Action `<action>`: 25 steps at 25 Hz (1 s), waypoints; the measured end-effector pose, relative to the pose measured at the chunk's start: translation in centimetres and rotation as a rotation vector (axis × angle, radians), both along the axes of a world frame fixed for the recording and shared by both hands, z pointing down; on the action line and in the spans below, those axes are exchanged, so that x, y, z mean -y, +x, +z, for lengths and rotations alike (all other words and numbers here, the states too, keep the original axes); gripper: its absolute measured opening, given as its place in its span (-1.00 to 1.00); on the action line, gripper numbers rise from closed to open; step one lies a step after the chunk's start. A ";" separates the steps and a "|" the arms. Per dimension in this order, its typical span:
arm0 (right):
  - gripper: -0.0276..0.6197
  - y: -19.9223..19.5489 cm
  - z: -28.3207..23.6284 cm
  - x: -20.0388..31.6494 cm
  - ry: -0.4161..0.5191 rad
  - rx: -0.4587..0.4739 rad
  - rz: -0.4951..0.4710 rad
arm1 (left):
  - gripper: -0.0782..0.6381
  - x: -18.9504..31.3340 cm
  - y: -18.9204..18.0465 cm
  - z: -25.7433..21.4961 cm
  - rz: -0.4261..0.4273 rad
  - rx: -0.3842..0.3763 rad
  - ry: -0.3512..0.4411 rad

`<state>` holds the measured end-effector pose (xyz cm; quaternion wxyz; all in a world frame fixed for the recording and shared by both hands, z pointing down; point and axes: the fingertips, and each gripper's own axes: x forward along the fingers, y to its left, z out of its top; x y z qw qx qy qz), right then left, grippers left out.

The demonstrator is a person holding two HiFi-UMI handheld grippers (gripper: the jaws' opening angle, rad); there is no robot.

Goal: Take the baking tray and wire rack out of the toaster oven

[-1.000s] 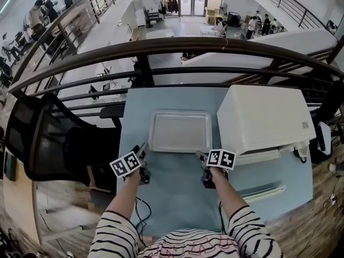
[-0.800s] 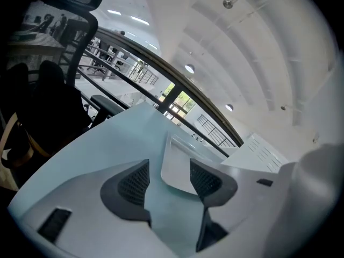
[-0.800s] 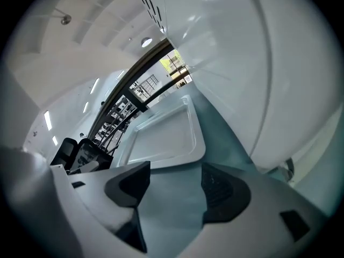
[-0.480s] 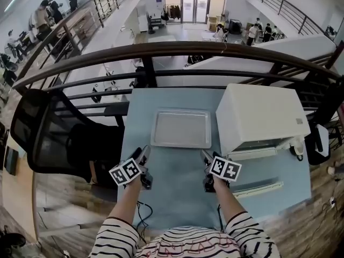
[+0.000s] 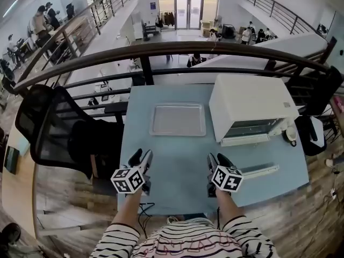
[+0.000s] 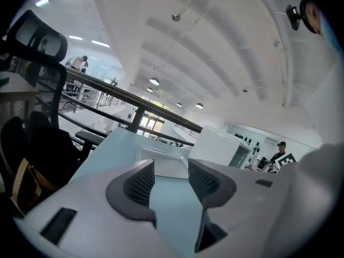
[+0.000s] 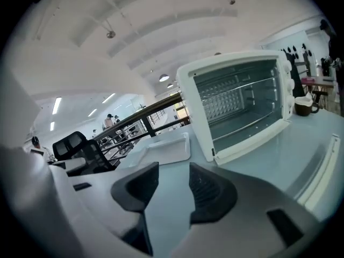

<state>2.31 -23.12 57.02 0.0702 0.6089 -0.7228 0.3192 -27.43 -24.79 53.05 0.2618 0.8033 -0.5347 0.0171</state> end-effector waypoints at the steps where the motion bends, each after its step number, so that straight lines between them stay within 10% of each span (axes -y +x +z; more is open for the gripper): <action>1: -0.36 0.4 -0.2 -1.2 0.010 -0.009 0.012 | -0.19 -1.0 0.3 -0.3 0.008 0.006 0.010; 25: -0.69 6.6 0.6 -19.2 0.020 0.014 0.237 | -0.60 -16.9 7.7 0.5 0.205 -0.011 0.059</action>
